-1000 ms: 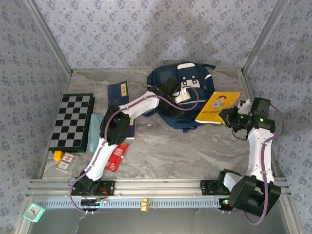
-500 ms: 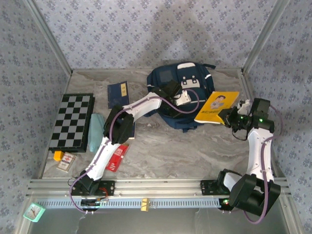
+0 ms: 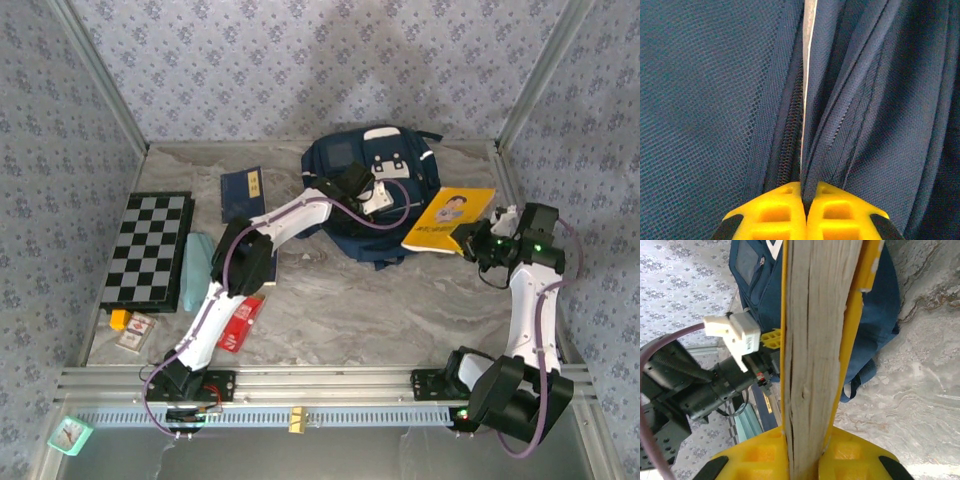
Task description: Pack the student bag
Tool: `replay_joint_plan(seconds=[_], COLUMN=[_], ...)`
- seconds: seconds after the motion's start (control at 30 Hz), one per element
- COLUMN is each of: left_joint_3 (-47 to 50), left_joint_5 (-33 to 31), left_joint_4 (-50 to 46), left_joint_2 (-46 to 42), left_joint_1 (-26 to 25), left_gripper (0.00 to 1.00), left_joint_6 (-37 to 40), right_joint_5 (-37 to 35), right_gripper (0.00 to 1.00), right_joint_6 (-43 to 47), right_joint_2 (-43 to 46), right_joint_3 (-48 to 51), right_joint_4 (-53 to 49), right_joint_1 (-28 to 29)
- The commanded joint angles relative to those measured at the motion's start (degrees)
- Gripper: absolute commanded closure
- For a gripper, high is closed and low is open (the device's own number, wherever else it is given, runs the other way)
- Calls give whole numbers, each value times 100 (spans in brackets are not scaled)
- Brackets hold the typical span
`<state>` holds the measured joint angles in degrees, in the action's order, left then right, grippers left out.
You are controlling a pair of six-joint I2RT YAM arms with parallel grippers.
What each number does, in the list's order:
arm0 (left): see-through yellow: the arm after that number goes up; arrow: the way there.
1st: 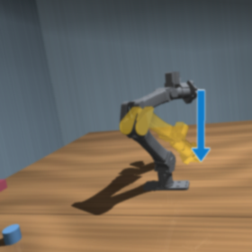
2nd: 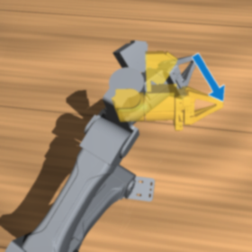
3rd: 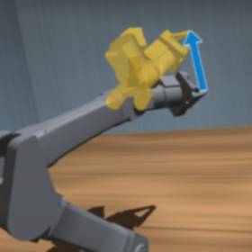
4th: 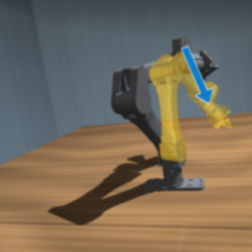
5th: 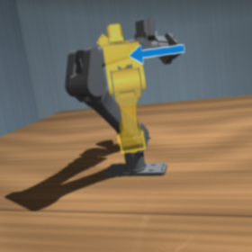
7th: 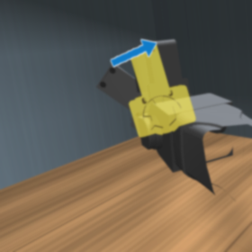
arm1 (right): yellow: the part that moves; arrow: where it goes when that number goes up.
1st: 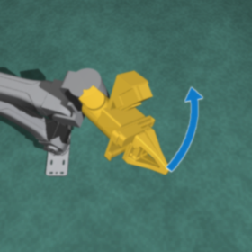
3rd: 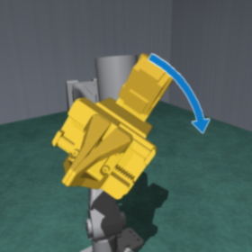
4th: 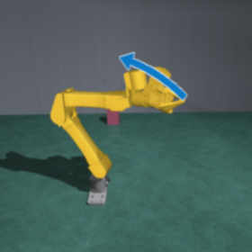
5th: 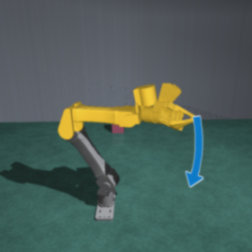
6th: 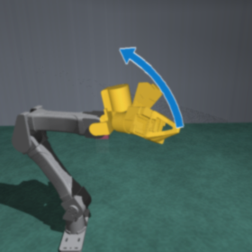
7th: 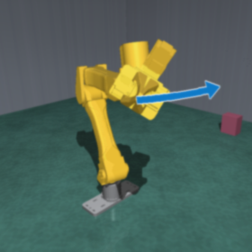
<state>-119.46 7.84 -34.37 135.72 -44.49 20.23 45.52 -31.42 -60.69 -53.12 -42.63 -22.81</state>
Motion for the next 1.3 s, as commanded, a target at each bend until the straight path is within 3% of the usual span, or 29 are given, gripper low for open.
replay_joint_plan(seconds=[0.0, 0.37, 0.7, 0.87, 1.0, 1.17, 1.27], left_joint_3=[358, 674, -32, -295, -299, -508, -712], left_joint_5=[-167, -590, -786, -298, -507, -301, -555], left_joint_4=[270, 448, 344, 181, 174, 149, 110], left_joint_2=[-952, -1941, -2076, -2075, -2192, -2229, -2194], left_joint_1=[12, 15, 21, -6, -94, -102, -101], left_gripper=[100, 100, 100, 100, 100, 100, 100], left_joint_6=[-515, -1014, -949, -1053, -997, -1052, -1156], right_joint_5=[256, -219, 167, 580, 597, 475, 472], right_gripper=[100, 100, 100, 100, 100, 99, 99], right_joint_6=[209, 350, 235, -118, -416, -702, -860], right_joint_2=[129, 230, 465, 195, -387, -1304, -1928], right_joint_3=[-242, -629, -67, 231, 230, 283, 173], right_joint_4=[-97, -1025, -958, 122, 1450, 3168, 3968], right_joint_1=[-49, 20, 811, 1648, 2241, 2460, 2530])
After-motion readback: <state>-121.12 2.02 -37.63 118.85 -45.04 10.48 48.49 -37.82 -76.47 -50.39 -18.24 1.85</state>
